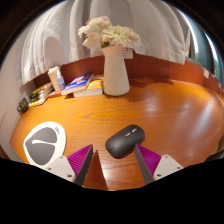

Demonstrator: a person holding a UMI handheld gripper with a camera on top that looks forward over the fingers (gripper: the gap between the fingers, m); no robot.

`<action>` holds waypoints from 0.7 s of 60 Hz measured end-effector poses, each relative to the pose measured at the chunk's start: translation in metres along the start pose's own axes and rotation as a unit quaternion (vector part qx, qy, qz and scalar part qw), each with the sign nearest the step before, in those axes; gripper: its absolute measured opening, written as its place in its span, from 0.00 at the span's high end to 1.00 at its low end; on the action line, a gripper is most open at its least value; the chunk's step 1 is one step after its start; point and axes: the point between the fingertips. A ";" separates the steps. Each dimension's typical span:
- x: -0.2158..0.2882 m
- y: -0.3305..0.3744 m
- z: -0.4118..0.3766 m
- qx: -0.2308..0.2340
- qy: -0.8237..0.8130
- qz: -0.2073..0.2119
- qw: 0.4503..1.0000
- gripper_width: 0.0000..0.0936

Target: Arrange mouse

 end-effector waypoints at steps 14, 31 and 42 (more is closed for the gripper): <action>0.026 -0.034 -0.007 0.031 0.037 -0.007 0.999 0.11; 0.045 -0.060 -0.007 0.041 0.058 -0.020 0.997 0.33; 0.049 -0.068 0.000 0.024 0.078 -0.023 0.996 0.53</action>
Point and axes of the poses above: the point between the fingertips, and its own axes, seen from behind it with the camera up: z to the right, x up, y backward, against the way the camera looks, and after that the axes turned 6 degrees about y, right-handed
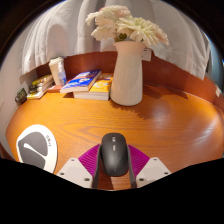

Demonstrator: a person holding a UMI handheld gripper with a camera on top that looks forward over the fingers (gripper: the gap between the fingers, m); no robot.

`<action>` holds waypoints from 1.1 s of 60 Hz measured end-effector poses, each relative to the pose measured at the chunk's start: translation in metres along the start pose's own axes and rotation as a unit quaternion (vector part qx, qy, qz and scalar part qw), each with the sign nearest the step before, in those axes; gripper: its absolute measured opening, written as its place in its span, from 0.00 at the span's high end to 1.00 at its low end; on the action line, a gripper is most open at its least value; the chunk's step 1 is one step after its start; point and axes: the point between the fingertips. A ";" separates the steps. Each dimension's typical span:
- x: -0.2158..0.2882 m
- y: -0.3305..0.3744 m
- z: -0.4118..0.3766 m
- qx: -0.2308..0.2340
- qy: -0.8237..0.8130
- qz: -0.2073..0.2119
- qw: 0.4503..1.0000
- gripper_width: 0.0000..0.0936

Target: Arrange mouse

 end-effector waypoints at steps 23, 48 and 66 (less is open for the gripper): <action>0.013 0.011 0.005 -0.027 -0.049 -0.045 0.997 0.68; 0.227 0.169 -0.053 -0.112 -0.054 0.134 0.983 0.68; 0.123 0.076 -0.243 -0.026 -0.028 0.031 0.999 0.68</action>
Point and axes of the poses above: the point between the fingertips, and its own axes, seen from behind it with the camera up: z to the right, x up, y backward, against the way the camera looks, and after that the axes turned 6 degrees about y, right-handed
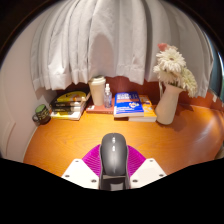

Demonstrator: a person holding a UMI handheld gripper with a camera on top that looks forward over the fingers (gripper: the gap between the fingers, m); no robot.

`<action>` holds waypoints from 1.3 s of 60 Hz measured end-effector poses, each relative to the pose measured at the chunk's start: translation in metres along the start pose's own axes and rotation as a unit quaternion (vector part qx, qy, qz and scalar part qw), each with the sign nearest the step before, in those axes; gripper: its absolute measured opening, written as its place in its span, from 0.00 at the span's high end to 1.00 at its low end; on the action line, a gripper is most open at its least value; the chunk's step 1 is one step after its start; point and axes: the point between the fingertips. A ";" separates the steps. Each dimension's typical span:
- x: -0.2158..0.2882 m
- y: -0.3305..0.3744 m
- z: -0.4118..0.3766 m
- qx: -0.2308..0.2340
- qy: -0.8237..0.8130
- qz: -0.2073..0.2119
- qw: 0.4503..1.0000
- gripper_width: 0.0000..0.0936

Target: Arrange mouse

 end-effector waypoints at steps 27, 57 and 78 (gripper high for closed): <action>-0.122 -0.041 -0.023 -0.008 0.005 -0.105 0.994 0.62; 0.016 0.046 -0.008 -0.005 -0.011 -0.022 1.000 0.10; 0.090 0.142 -0.011 -0.030 -0.005 0.040 0.999 0.08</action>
Point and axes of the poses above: the point between the fingertips, and its own axes, seen from behind it with the camera up: z to the right, x up, y backward, against the way the camera looks, and after that the axes turned 6 degrees about y, right-handed
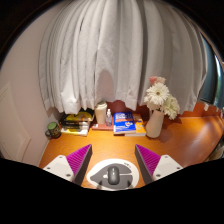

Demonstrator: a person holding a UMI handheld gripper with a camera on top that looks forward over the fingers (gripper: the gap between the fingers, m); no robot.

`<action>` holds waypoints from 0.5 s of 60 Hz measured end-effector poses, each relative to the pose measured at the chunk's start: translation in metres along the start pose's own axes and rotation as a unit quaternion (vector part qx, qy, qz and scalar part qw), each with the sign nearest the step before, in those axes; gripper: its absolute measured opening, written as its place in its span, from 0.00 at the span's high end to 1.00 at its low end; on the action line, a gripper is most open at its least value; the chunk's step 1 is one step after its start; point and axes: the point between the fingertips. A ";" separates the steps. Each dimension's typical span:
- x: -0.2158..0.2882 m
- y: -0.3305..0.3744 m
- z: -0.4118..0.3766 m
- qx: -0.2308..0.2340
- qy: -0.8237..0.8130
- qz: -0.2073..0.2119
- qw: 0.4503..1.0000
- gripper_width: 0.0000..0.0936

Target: Arrange mouse

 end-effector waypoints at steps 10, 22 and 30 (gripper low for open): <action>0.009 0.016 -0.002 0.011 -0.008 0.008 1.000 0.08; 0.000 0.020 0.009 0.003 -0.007 0.001 1.000 0.08; -0.002 0.023 0.011 0.003 -0.011 0.003 1.000 0.08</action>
Point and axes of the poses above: the point between the fingertips, and its own axes, seen from behind it with the camera up: z to the right, x up, y backward, against the way the camera looks, and after that the axes turned 6 degrees about y, right-handed
